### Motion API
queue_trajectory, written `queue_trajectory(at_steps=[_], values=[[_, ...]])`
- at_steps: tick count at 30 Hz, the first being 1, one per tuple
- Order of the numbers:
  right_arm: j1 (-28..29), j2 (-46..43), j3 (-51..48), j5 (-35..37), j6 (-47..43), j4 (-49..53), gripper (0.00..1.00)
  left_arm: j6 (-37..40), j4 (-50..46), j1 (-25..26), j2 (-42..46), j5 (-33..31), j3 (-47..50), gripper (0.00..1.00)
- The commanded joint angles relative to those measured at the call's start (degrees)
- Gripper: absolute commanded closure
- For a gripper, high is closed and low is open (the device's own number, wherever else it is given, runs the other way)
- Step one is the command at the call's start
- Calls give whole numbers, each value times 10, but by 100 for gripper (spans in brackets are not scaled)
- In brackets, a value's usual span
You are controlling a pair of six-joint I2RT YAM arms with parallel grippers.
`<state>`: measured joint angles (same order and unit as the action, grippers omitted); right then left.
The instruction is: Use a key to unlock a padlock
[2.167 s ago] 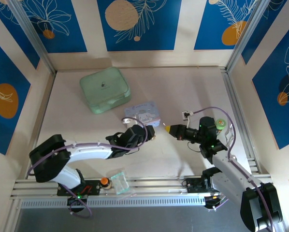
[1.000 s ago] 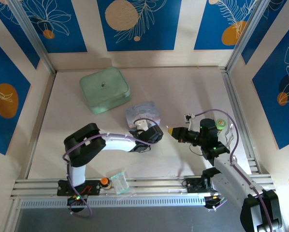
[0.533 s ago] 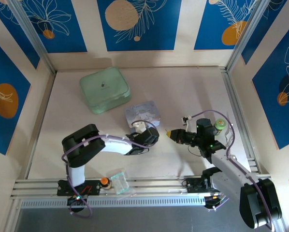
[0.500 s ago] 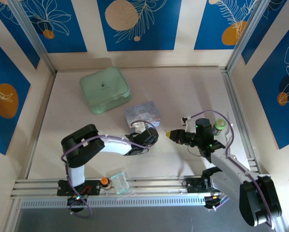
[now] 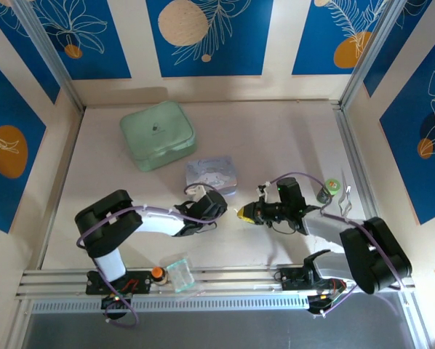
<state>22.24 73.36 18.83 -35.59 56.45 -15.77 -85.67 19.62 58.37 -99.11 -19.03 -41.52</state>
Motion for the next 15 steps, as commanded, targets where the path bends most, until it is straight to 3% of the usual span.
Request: queue_trajectory(at_steps=[1,4,9,15], values=[[7,50,25,-45,30,-34,100,-72,46,-6,-4,31,26,99],[5,93,14,-67,61,-119,100,-89,60,-6,0,25,38,100],[8,112,15,-65,65,-137,100,-109,35,-8,21,14,45,100],[7,122,29,-77,72,-135,100,-136,70,-7,3,23,48,100]])
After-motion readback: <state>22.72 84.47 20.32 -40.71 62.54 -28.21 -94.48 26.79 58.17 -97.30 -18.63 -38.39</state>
